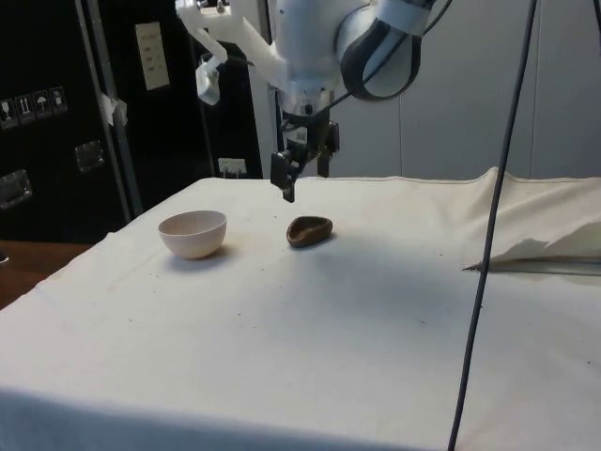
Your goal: Pour the coffee beans from the cup into the bowl.
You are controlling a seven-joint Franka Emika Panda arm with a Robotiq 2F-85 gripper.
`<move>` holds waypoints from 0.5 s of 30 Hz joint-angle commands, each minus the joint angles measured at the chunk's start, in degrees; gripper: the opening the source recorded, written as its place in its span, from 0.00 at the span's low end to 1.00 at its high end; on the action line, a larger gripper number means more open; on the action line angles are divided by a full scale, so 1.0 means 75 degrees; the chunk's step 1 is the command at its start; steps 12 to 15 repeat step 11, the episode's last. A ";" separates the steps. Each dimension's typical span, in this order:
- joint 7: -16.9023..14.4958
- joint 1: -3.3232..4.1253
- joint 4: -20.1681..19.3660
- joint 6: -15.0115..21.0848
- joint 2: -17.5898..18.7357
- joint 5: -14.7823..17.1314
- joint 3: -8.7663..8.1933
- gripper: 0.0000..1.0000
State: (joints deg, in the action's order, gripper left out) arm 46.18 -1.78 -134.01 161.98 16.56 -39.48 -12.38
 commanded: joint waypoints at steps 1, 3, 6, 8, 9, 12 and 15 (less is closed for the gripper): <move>0.0000 0.0008 0.0008 -0.0046 -0.0061 0.0000 0.0015 1.00; -0.0099 -0.0008 0.0008 -0.0237 -0.0214 0.0176 0.0122 1.00; -0.0107 0.0015 0.0053 -0.0443 -0.0413 0.0183 0.0153 1.00; -0.0115 0.0023 0.0069 -0.0527 -0.0489 0.0168 0.0153 1.00; -0.0115 0.0031 0.0076 -0.0550 -0.0519 0.0168 0.0153 1.00; -0.0008 0.0061 0.0115 -0.0558 -0.0535 0.0000 0.0084 1.00; -0.0008 0.0061 0.0115 -0.0558 -0.0535 0.0000 0.0084 1.00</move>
